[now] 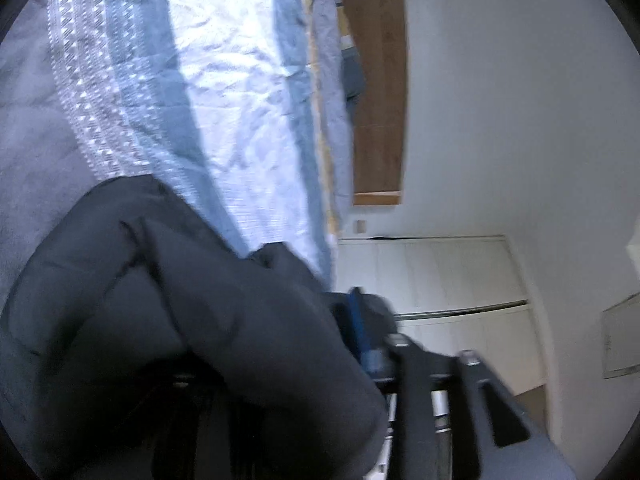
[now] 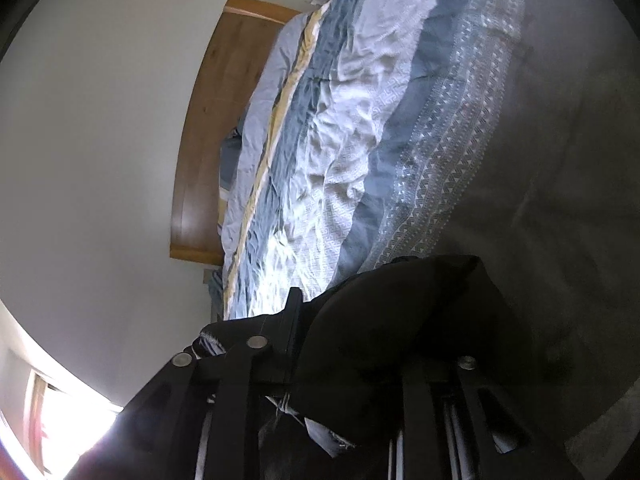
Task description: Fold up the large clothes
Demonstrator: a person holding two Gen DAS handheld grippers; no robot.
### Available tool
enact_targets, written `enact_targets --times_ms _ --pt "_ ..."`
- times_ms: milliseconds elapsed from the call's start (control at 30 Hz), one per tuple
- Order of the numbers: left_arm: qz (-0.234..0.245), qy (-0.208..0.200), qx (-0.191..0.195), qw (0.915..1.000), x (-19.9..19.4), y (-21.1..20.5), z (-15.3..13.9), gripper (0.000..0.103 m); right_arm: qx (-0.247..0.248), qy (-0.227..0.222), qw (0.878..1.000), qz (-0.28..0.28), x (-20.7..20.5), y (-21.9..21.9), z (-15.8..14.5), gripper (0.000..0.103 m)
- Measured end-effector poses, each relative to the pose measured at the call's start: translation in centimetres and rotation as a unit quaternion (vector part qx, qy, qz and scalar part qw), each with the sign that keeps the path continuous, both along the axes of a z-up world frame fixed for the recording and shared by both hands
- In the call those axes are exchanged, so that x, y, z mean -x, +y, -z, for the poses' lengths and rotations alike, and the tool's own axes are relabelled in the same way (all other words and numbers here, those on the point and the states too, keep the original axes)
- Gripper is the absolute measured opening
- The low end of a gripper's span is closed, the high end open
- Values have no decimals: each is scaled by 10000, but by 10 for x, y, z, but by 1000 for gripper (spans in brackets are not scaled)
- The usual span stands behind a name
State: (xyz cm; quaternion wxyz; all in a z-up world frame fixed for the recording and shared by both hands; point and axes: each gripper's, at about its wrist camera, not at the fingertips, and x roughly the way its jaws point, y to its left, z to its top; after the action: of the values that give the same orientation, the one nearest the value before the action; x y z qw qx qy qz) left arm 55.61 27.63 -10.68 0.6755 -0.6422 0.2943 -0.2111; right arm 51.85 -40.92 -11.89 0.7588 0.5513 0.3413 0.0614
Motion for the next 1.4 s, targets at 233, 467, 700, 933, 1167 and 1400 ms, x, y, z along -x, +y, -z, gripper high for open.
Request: enact_targets --times_ms 233,467,700,933,1167,1400 --pt "-502 -227 25 9985 25 41 -51 69 225 -304 9992 140 10 -10 -39 92" --pt "74 134 -2348 9719 52 15 -126 70 750 -551 9957 8 40 -12 -94 89" --pt "833 9 -3967 9142 56 -96 -153 70 1749 -748 9756 -1092 56 72 -132 86" --pt "1370 -112 -4411 8869 35 -180 -147 70 2702 -837 9372 -2040 43 167 -134 85" --pt "1730 65 -5052 8454 -22 -237 -126 70 3540 -580 8962 -2609 -1 232 -109 85" --pt "1737 482 -5148 8381 -86 -232 -86 71 3685 -151 8945 -2527 -55 221 -79 85"
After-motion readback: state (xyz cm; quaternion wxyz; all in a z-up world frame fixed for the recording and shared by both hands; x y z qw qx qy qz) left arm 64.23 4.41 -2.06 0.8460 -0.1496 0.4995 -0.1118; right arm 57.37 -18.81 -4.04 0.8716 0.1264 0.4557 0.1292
